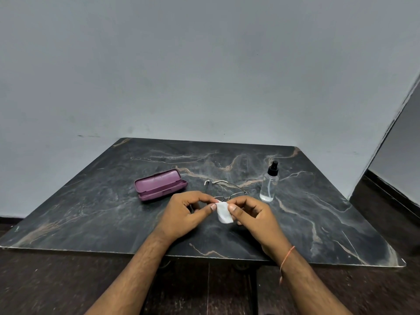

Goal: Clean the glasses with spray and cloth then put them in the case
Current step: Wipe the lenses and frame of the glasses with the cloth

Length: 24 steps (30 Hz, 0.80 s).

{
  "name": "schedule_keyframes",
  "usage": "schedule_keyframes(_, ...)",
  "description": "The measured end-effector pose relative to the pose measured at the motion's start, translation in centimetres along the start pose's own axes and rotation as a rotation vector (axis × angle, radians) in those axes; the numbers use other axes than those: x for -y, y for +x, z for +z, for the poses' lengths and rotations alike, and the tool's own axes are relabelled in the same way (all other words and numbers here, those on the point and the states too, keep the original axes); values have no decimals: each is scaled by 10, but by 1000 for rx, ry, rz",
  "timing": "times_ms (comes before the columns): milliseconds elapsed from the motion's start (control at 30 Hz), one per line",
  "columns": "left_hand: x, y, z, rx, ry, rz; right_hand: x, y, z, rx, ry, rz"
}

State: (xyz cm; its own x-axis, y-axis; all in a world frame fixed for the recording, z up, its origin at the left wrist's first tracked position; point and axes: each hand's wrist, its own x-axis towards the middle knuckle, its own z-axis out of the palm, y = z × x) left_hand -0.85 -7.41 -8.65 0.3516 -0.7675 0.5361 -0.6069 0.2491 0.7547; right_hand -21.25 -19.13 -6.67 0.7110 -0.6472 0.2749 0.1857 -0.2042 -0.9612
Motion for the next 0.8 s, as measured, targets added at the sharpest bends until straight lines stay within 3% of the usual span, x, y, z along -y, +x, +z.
schedule_keyframes(267,1,0,1,3,-3,1,-8,2,-4,2,-15,-4)
schedule_keyframes(800,1,-2,1,-50,-102,-52,-7,7,-11,-215,202,109)
